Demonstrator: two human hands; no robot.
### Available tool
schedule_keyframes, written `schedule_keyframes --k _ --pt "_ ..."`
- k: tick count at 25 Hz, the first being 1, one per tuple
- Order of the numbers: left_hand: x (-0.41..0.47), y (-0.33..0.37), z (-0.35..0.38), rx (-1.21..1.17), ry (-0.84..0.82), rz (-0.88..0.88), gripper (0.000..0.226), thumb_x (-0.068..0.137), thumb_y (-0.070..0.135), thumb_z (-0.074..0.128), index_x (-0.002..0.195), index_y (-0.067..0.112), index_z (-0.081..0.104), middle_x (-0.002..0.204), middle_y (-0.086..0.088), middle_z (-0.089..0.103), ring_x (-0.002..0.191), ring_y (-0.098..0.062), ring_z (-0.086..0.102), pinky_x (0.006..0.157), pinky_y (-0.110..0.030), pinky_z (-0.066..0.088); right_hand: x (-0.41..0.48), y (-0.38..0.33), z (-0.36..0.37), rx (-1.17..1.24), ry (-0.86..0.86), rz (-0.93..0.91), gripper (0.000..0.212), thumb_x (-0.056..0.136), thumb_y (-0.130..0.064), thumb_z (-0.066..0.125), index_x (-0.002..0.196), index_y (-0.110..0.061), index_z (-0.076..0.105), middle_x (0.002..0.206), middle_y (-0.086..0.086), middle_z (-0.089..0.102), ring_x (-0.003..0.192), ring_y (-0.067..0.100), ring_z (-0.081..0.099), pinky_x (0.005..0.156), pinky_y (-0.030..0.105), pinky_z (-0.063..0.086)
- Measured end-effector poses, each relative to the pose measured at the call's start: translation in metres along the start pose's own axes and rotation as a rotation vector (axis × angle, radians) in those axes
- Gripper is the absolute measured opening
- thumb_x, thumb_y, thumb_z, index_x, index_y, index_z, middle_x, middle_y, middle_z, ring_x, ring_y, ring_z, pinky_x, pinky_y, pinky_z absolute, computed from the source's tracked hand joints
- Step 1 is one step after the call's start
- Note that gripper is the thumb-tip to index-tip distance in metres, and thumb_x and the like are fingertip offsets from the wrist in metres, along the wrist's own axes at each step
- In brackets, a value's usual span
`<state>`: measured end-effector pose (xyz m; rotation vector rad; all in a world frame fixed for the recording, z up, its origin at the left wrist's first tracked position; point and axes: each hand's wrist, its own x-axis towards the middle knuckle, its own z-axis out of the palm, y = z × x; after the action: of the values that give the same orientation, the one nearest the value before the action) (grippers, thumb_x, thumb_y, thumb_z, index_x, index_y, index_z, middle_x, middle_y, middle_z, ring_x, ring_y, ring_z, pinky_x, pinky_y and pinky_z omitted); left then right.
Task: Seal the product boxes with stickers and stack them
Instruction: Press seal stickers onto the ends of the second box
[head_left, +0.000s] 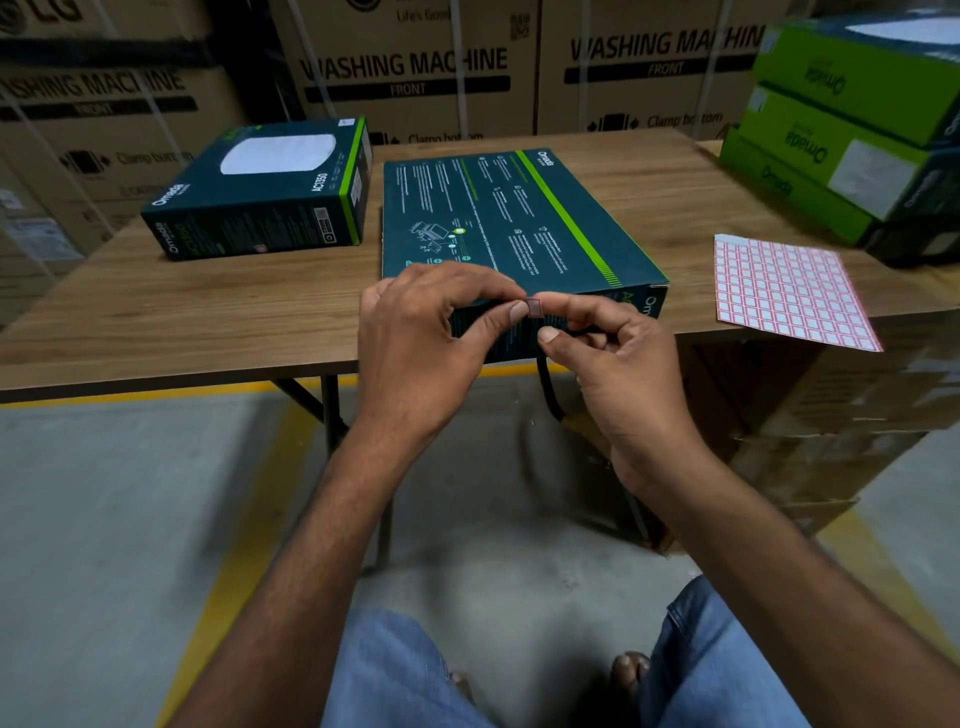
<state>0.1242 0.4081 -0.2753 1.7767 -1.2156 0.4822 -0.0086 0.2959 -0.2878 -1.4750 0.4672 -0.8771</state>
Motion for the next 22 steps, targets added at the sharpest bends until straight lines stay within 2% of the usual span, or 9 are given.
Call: schedule_keyframes --k 3,7,9,11,12,15,17,19,22 --pt "0.000 0.001 -0.001 0.020 -0.013 -0.002 0.011 0.094 0.047 0.074 0.099 0.038 0.079 0.105 0.024 0.074 0.106 -0.007 0.068 0.092 -0.055 0.050 0.001 0.002 0.001 -0.005 0.000 0.007 0.027 0.091 -0.002 0.075 0.110 -0.019 0.080 0.125 0.018 0.068 0.106 0.028 0.069 0.090 0.024 0.056" --pt "0.000 0.001 -0.002 -0.009 -0.018 -0.026 0.009 0.095 0.043 0.074 0.100 0.036 0.077 0.104 0.022 0.074 0.105 -0.007 0.067 0.093 -0.056 0.049 -0.002 -0.003 -0.001 0.020 -0.014 0.040 0.026 0.091 0.000 0.074 0.110 -0.017 0.080 0.115 0.009 0.072 0.088 0.008 0.062 0.077 0.013 0.050" --pt "0.000 -0.003 -0.006 -0.061 -0.029 -0.036 0.011 0.095 0.038 0.075 0.104 0.033 0.077 0.105 0.021 0.075 0.105 -0.006 0.068 0.094 -0.055 0.052 -0.004 -0.007 -0.002 0.023 -0.018 0.054 0.026 0.092 0.000 0.073 0.111 -0.016 0.079 0.106 0.002 0.073 0.084 0.007 0.057 0.073 0.010 0.048" --pt "-0.001 -0.009 -0.011 -0.064 -0.055 -0.004 0.016 0.094 0.032 0.077 0.109 0.027 0.079 0.114 0.018 0.075 0.111 -0.006 0.068 0.096 -0.053 0.053 -0.004 -0.006 -0.001 0.008 0.001 0.021 0.023 0.093 -0.005 0.075 0.110 -0.019 0.080 0.112 0.003 0.072 0.089 0.018 0.064 0.082 0.017 0.055" --pt "-0.001 -0.011 -0.013 -0.047 -0.064 0.018 0.018 0.094 0.031 0.077 0.111 0.025 0.080 0.118 0.016 0.074 0.114 -0.006 0.068 0.097 -0.052 0.053 -0.003 -0.005 -0.001 -0.027 0.027 -0.021 0.019 0.093 -0.010 0.076 0.109 -0.021 0.080 0.117 0.006 0.070 0.095 0.024 0.068 0.090 0.026 0.059" --pt "-0.002 -0.016 -0.013 -0.028 -0.051 0.029 0.020 0.093 0.031 0.079 0.112 0.024 0.081 0.120 0.014 0.075 0.115 -0.007 0.068 0.097 -0.052 0.053 -0.002 -0.001 0.000 -0.230 0.105 -0.158 0.012 0.092 -0.030 0.080 0.103 -0.035 0.081 0.114 -0.002 0.057 0.109 0.018 0.061 0.099 0.042 0.057" --pt "-0.004 -0.017 -0.010 -0.039 -0.024 0.022 0.020 0.092 0.031 0.080 0.110 0.024 0.082 0.118 0.014 0.075 0.114 -0.006 0.069 0.097 -0.053 0.053 -0.004 0.000 0.000 -0.366 0.141 -0.235 0.010 0.089 -0.039 0.081 0.097 -0.044 0.078 0.113 -0.011 0.051 0.118 0.014 0.051 0.103 0.042 0.050" --pt "-0.006 -0.018 -0.007 -0.043 -0.006 0.027 0.019 0.092 0.031 0.080 0.110 0.023 0.082 0.117 0.014 0.076 0.113 -0.006 0.069 0.097 -0.053 0.053 -0.006 0.002 0.000 -0.483 0.180 -0.336 0.009 0.087 -0.043 0.081 0.094 -0.046 0.076 0.124 -0.017 0.047 0.123 0.010 0.041 0.109 0.038 0.042" --pt "-0.007 -0.018 -0.006 -0.062 0.013 0.022 0.019 0.091 0.031 0.081 0.108 0.022 0.082 0.116 0.013 0.076 0.112 -0.006 0.070 0.097 -0.053 0.053 -0.005 0.001 0.004 -0.503 0.196 -0.375 0.007 0.086 -0.048 0.080 0.092 -0.047 0.076 0.135 -0.024 0.043 0.128 0.008 0.034 0.114 0.038 0.033"
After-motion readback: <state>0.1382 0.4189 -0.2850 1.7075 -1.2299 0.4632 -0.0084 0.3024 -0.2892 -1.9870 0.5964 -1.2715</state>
